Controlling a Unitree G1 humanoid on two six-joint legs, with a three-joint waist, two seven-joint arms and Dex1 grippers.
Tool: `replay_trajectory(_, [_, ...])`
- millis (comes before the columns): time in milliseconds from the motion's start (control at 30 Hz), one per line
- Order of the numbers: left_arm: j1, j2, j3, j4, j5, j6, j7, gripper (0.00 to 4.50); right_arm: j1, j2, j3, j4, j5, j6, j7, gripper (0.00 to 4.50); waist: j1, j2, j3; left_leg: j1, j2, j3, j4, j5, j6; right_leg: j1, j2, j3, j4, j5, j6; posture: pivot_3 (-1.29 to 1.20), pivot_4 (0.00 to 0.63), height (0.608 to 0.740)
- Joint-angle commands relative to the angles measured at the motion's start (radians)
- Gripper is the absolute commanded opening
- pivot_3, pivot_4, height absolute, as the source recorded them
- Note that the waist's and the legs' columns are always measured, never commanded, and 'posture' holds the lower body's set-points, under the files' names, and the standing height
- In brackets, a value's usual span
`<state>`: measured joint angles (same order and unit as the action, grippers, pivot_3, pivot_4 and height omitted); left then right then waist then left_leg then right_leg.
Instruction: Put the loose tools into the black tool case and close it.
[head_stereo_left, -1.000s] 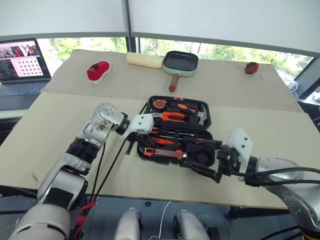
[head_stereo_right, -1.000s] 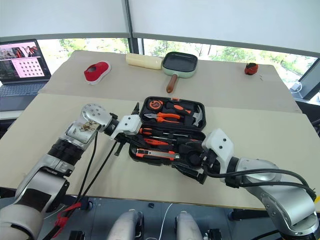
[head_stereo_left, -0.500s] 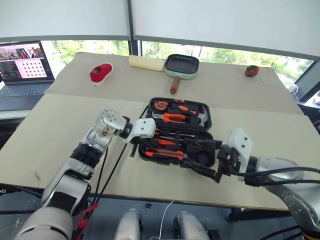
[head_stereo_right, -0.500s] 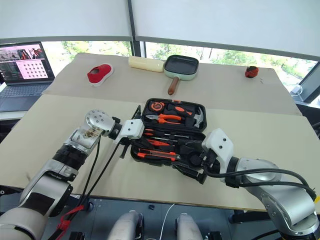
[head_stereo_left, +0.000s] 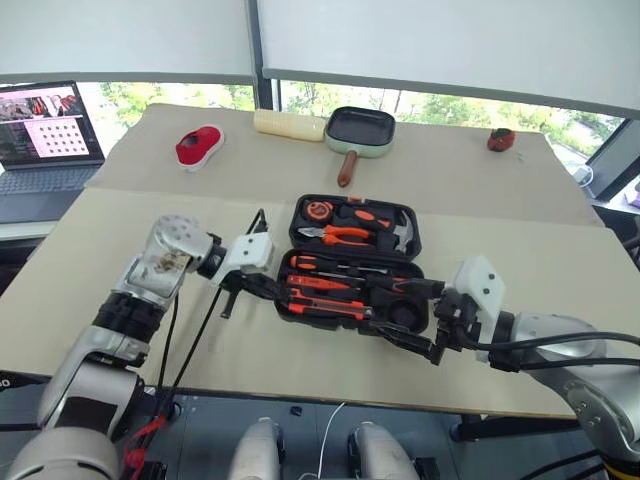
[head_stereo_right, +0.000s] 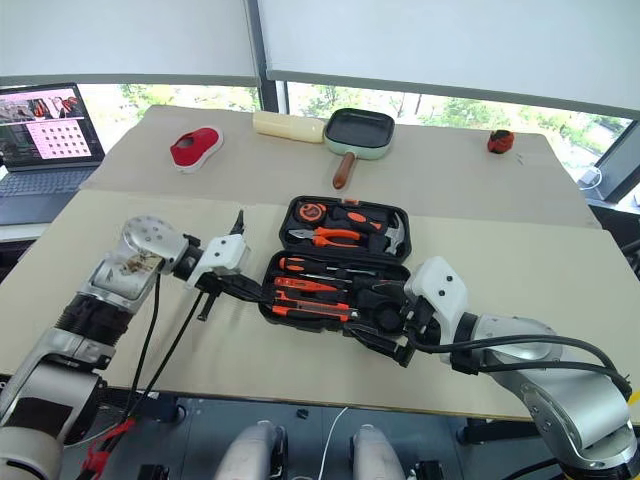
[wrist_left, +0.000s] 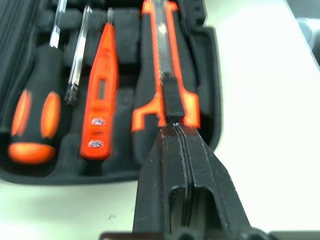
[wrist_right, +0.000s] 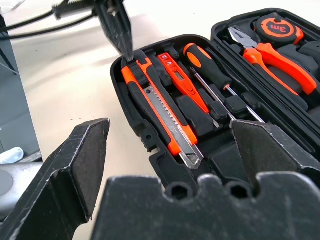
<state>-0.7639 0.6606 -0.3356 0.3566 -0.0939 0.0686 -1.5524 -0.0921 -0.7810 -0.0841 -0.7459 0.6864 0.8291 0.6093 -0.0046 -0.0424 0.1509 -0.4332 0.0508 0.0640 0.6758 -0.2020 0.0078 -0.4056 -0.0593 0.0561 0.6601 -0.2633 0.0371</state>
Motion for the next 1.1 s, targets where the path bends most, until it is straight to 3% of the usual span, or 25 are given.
replay_trajectory(33, [0.006,-0.014,-0.039,0.017,0.063,-0.044,0.023,0.03,-0.015,-0.009,-0.01,-0.004,0.0,-0.007,0.005,4.5,0.0,0.0,0.0,0.0,0.0,0.0,0.0,0.0,0.0,0.0,0.0,0.0,0.0,0.0,0.0,0.0,0.15,0.74])
replay_trajectory(233, [-0.021,-0.063,-0.064,0.136,0.123,-0.1,0.065,0.03,-0.004,-0.008,-0.02,-0.014,0.009,-0.002,-0.002,4.5,0.021,0.002,-0.001,0.002,-0.001,0.0,0.001,0.0,0.001,0.003,0.0,0.0,-0.001,0.0,0.0,0.0,0.15,0.74])
replay_trajectory(667, [0.009,-0.059,-0.097,0.244,0.174,-0.174,0.077,0.03,0.013,-0.022,-0.039,-0.021,0.015,-0.01,0.01,4.5,0.019,0.011,-0.011,0.011,0.0,0.0,0.0,0.002,0.002,0.015,-0.001,0.001,-0.007,-0.004,-0.004,0.0,0.15,0.74])
replay_trajectory(1100, [-0.081,0.005,-0.008,0.263,0.091,-0.122,-0.005,0.03,-0.014,-0.028,-0.017,0.004,-0.006,-0.019,0.028,4.5,-0.007,0.016,-0.015,0.01,0.0,0.0,-0.007,0.002,0.003,0.011,0.001,0.002,-0.011,-0.004,-0.003,0.0,0.15,0.74])
